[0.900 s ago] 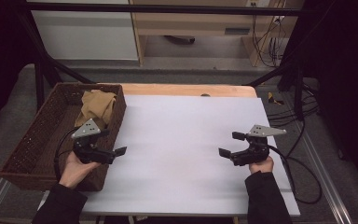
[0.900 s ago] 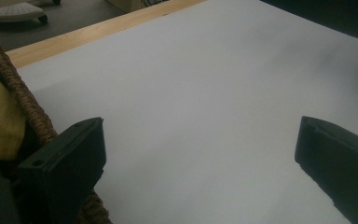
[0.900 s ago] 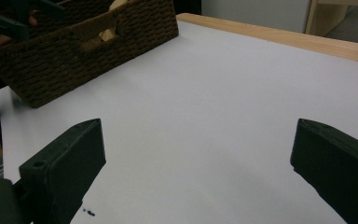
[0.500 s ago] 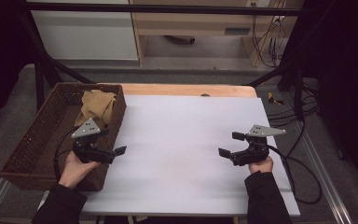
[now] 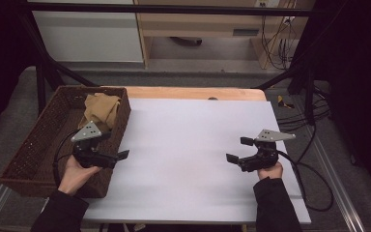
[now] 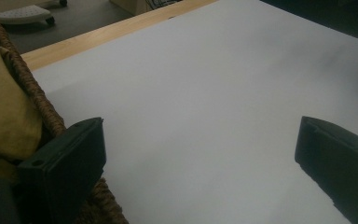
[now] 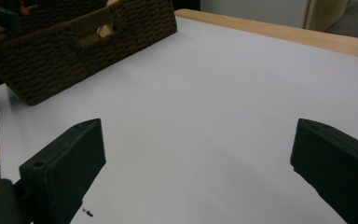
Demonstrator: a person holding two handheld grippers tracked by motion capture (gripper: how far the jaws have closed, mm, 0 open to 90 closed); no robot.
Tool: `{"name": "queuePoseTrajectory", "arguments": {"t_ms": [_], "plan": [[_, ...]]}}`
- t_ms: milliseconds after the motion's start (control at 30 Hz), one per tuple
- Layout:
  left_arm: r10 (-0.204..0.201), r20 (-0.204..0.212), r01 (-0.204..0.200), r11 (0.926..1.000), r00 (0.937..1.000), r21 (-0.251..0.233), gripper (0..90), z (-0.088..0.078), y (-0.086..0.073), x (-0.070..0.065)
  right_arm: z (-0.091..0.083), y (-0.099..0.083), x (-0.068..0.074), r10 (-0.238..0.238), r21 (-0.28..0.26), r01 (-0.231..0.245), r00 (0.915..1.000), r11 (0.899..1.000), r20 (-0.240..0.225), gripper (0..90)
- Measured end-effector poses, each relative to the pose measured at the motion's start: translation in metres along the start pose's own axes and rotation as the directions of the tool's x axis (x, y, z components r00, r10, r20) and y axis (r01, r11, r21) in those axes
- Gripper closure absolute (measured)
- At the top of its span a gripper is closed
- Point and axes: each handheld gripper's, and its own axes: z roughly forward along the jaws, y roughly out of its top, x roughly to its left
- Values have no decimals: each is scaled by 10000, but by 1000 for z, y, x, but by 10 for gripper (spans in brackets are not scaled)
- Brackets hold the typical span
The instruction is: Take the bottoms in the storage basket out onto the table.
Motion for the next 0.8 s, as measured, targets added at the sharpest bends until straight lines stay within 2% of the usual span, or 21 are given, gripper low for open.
{"name": "queuePoseTrajectory", "arguments": {"t_ms": [800], "plan": [[-79,-306,88,9995,9995,304,16,-11,0,9,0,-1,0,15,73,-15,10000,10000,23,37]]}}
